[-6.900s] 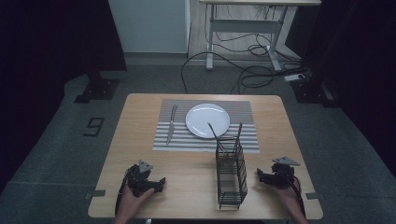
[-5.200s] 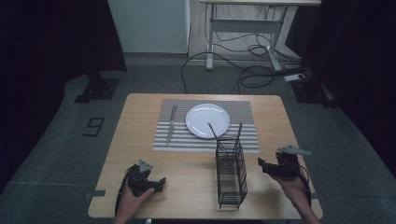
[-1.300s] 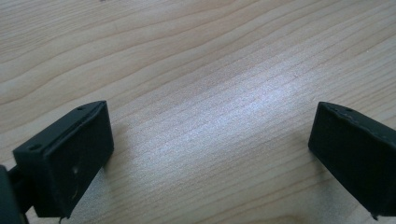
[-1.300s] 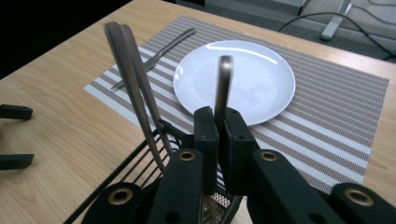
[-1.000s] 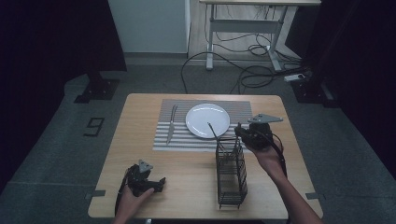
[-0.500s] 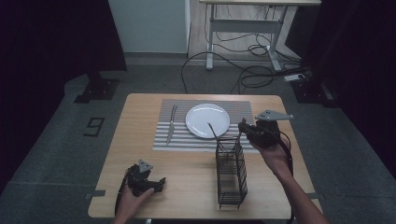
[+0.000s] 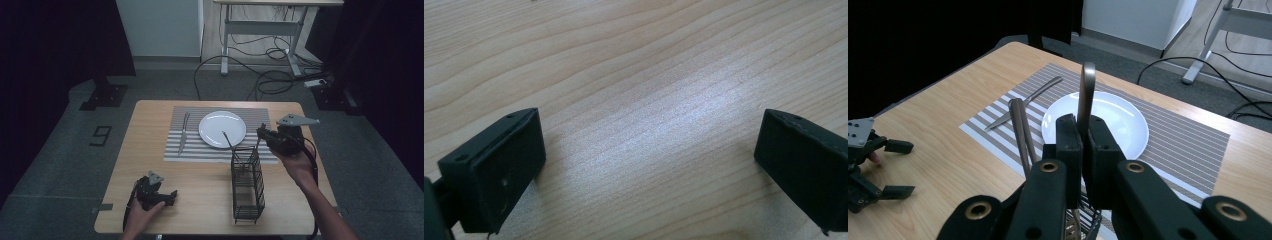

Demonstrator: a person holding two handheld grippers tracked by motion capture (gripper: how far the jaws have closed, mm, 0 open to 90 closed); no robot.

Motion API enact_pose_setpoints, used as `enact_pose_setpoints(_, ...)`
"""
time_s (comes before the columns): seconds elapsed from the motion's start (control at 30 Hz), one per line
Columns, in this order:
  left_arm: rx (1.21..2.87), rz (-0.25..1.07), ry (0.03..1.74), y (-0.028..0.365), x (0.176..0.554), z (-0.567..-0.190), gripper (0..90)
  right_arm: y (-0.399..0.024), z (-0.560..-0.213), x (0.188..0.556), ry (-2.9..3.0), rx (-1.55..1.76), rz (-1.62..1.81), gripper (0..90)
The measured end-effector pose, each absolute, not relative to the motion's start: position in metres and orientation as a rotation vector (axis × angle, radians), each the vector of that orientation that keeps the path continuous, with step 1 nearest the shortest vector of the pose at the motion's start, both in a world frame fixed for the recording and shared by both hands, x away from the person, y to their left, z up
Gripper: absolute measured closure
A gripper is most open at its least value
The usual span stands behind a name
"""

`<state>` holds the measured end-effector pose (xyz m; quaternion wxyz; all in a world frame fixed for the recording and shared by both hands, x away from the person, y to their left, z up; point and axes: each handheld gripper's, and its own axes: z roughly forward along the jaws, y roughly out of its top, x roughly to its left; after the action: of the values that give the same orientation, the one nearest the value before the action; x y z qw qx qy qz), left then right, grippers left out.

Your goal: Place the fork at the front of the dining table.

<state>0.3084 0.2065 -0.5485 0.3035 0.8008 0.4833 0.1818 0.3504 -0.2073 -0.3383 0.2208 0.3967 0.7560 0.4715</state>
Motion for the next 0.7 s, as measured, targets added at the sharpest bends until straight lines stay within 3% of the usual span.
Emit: enact_pose_setpoints(0.7, 2.124, 0.483, 1.28, 0.207, 0.308, -0.548, 0.0, -0.236, -0.301, 0.343, 2.001, 1.109, 1.318, 86.5)
